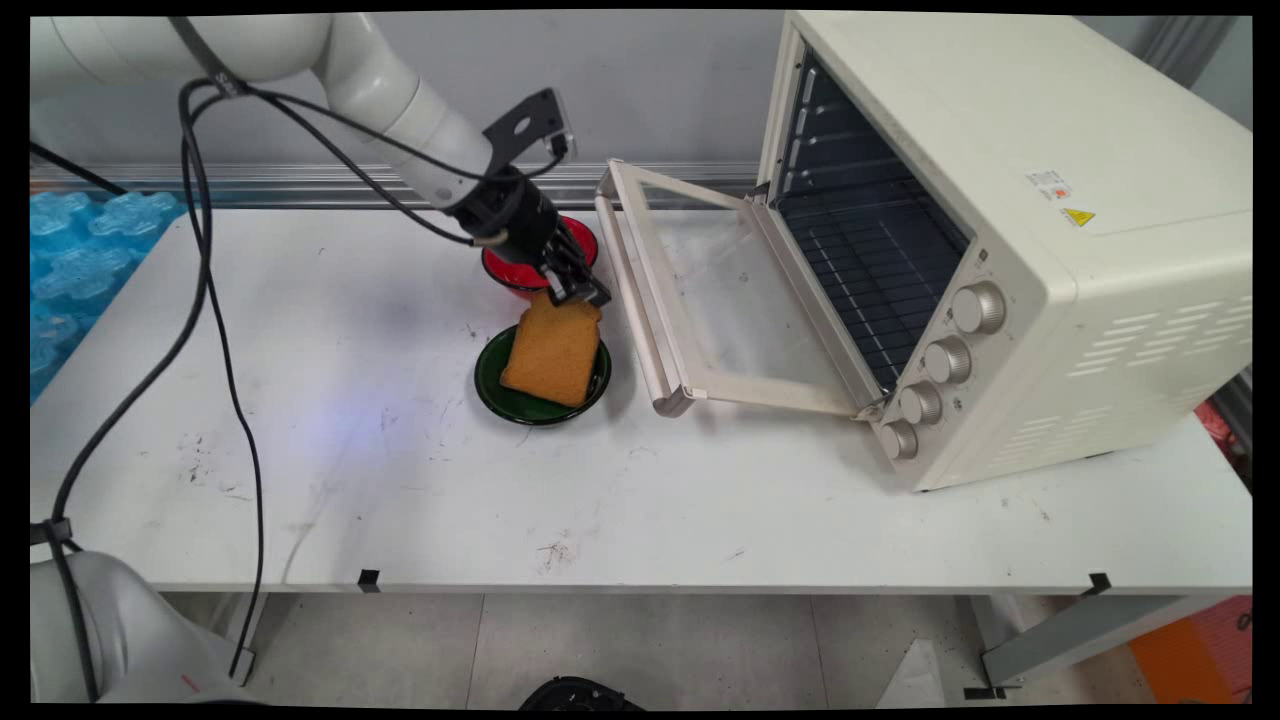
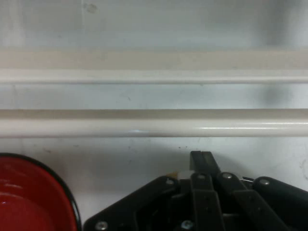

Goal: Close the oven

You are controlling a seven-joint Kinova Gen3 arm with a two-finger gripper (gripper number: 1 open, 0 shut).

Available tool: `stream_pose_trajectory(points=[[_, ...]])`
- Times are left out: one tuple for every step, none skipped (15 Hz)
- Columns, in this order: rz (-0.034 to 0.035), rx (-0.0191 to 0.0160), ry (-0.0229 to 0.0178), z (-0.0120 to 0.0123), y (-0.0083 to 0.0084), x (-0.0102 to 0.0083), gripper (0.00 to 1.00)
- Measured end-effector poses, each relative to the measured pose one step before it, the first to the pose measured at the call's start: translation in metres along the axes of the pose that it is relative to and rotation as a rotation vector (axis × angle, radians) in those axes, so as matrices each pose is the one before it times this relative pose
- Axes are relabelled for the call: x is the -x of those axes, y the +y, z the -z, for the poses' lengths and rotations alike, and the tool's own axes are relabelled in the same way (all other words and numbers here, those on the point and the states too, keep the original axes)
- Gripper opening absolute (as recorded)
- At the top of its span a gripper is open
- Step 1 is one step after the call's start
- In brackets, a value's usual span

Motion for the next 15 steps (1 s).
stream_pose_trajectory(points=[[-0.00448,0.00297,0.00311,-0.00321,0.00115,0.00246,0.00],[-0.00759,0.00311,0.00505,-0.00376,0.00118,0.00238,0.00],[-0.00854,0.00249,0.00574,-0.00367,0.00092,0.00212,0.00],[-0.00722,0.00172,0.00702,-0.00384,0.00053,0.00164,0.00],[-0.00485,0.00084,0.00479,-0.00264,0.00022,0.00123,0.00],[-0.00398,0.00050,0.00445,-0.00256,0.00010,0.00132,0.00],[-0.00297,-0.00045,0.00472,-0.00270,-0.00018,0.00122,0.00],[-0.00148,-0.00117,0.00472,-0.00269,-0.00031,0.00111,0.00],[-0.00028,-0.00101,0.00565,-0.00344,-0.00033,0.00135,0.00],[-0.00016,-0.00076,0.00378,-0.00225,-0.00022,0.00084,0.00],[0.00054,-0.00020,0.00700,-0.00396,-0.00022,0.00120,0.00],[0.00036,0.00036,0.00563,-0.00335,-0.00004,0.00085,0.00],[0.00012,0.00070,0.00643,-0.00371,0.00007,0.00070,0.00],[0.00092,0.00006,0.00598,-0.00320,0.00004,0.00066,0.00],[0.00094,-0.00044,0.00491,-0.00246,-0.00002,0.00044,0.00]])
